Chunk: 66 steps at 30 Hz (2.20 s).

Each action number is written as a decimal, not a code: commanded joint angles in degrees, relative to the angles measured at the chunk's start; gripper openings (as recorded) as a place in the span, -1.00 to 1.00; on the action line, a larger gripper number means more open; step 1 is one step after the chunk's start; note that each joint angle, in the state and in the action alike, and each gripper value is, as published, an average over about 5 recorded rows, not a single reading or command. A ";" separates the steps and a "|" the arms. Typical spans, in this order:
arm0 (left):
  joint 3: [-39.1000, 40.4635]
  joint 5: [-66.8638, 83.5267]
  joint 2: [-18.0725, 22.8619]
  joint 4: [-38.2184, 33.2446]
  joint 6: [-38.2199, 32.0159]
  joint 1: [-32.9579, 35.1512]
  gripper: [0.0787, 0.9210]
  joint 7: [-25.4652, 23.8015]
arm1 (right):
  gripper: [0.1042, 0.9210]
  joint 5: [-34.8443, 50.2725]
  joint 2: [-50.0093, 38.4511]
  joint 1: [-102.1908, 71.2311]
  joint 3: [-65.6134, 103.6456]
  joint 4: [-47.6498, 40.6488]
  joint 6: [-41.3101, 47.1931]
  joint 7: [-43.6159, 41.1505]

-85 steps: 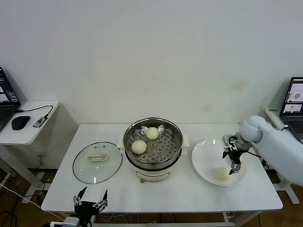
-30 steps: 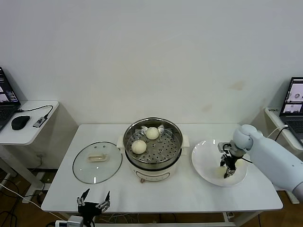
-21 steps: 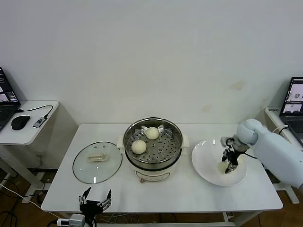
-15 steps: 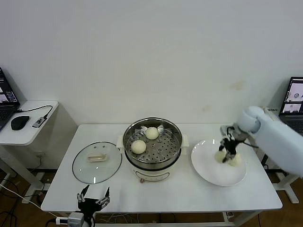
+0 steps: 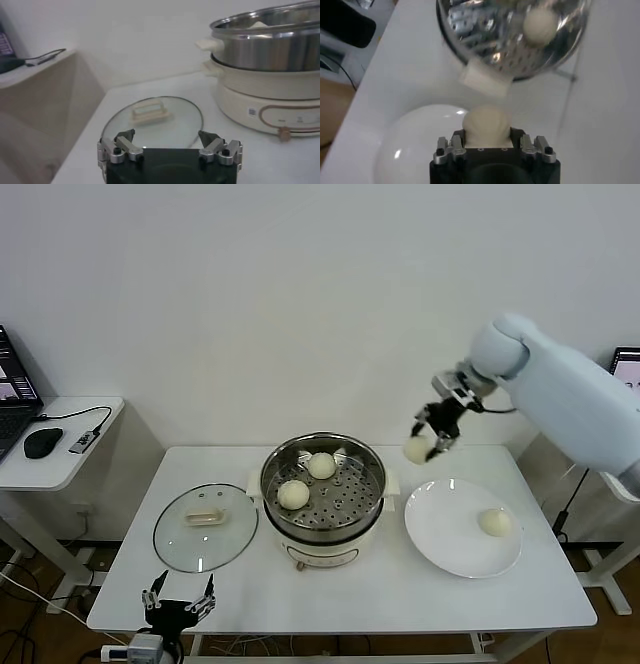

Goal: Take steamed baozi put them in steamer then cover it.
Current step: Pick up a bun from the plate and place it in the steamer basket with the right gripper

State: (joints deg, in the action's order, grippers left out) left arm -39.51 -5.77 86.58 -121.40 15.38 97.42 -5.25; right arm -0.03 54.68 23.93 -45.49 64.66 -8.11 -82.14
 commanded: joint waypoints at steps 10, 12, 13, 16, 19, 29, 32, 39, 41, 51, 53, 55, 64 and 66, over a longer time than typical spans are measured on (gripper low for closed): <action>0.82 -1.04 1.44 -4.53 -0.34 2.48 0.77 0.58 | 0.13 -4.07 14.86 3.17 -7.10 -0.02 -33.64 3.84; 0.70 -0.98 1.61 -5.40 -0.32 2.85 0.77 0.50 | 0.14 -6.70 16.07 1.96 -6.95 -0.13 -35.67 4.38; 0.65 -0.94 1.66 -5.77 -0.32 3.00 0.77 0.47 | 0.14 -7.98 16.64 1.37 -6.89 -0.16 -36.57 4.70; 0.47 -0.89 1.77 -6.47 -0.26 3.05 0.77 0.32 | 0.14 -11.36 17.98 -0.61 -6.88 0.20 -38.72 5.30; 0.20 -0.81 1.90 -6.95 -0.12 2.88 0.77 0.00 | 0.14 -14.01 18.46 -3.10 -7.15 1.34 -39.33 5.58; 0.12 -0.59 2.00 -6.61 -0.09 2.70 0.77 -0.13 | 0.14 -18.76 18.48 -7.37 -7.65 3.35 -39.35 5.85; 0.23 -0.58 1.98 -6.40 -0.10 2.62 0.77 -0.17 | 0.14 -19.34 18.51 -8.09 -7.49 3.58 -39.34 6.11; 0.21 -0.50 1.94 -5.94 -0.02 2.16 0.77 -0.34 | 0.14 -20.89 18.53 -9.39 -6.98 3.42 -39.35 6.25; 0.23 -0.48 1.91 -5.84 -0.01 2.17 0.77 -0.37 | 0.14 -20.64 18.39 -9.52 -7.09 3.94 -39.34 6.21; 0.40 -0.48 2.02 -5.74 0.01 2.27 0.77 -0.43 | 0.14 -18.48 18.35 -9.29 -7.51 5.86 -39.31 5.84; 0.39 -0.47 2.05 -5.74 0.02 2.21 0.77 -0.45 | 0.14 -17.97 18.39 -9.21 -7.66 6.03 -39.30 5.65; 0.35 -0.42 2.05 -5.76 0.03 2.20 0.77 -0.44 | 0.14 -17.43 18.39 -9.16 -7.92 6.09 -39.30 5.49; 0.34 -0.20 2.14 -5.53 0.06 2.18 0.77 -0.40 | 0.15 -16.78 18.64 -9.30 -8.34 6.04 -39.10 5.50; 0.35 -0.20 2.13 -5.53 0.08 2.17 0.77 -0.43 | 0.20 -16.89 18.52 -9.31 -8.29 6.07 -38.54 5.77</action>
State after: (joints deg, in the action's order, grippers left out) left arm -39.22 -5.98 88.75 -126.92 15.44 99.59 -5.65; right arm -17.36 73.20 14.83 -53.61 70.54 -47.07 -76.72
